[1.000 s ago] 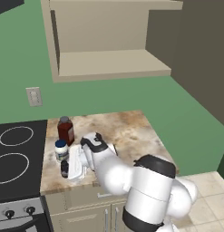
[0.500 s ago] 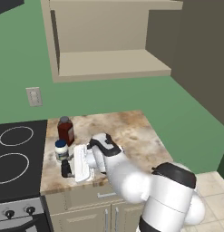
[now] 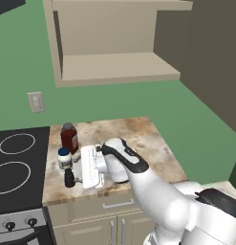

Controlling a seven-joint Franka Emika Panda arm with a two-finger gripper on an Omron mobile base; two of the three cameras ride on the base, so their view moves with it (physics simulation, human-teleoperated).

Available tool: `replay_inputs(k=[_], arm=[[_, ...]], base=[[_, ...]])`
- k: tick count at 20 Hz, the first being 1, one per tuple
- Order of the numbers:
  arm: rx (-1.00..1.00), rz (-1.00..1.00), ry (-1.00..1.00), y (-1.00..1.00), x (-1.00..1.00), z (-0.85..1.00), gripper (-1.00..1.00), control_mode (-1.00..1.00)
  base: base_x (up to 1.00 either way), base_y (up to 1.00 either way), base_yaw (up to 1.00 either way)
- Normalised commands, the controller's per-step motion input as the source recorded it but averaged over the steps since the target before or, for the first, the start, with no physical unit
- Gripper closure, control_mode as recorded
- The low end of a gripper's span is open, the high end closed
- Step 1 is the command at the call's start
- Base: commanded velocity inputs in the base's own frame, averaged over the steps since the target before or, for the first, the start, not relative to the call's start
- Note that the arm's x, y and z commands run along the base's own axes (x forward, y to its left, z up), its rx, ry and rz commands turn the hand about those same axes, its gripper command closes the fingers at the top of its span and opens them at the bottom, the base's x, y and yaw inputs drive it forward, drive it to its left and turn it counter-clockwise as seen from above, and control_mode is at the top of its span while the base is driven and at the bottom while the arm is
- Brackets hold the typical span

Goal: Collect the paprika, mayonnaise, and shaker from the cabinet and place them next to the stove.

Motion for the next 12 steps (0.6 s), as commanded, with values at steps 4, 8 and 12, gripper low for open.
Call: replay_inputs(k=[4,8,12], arm=[[0.0,0.0,-0.04,0.0,-0.26,0.59,-1.0,-1.0],[0.0,0.0,-0.01,0.0,-0.29,0.55,-1.0,-1.0],[0.0,-0.02,0.0,0.0,-0.34,0.54,-1.0,-1.0]], base=[[0.0,0.0,0.0],[0.0,0.0,0.0],[0.0,0.0,0.0]])
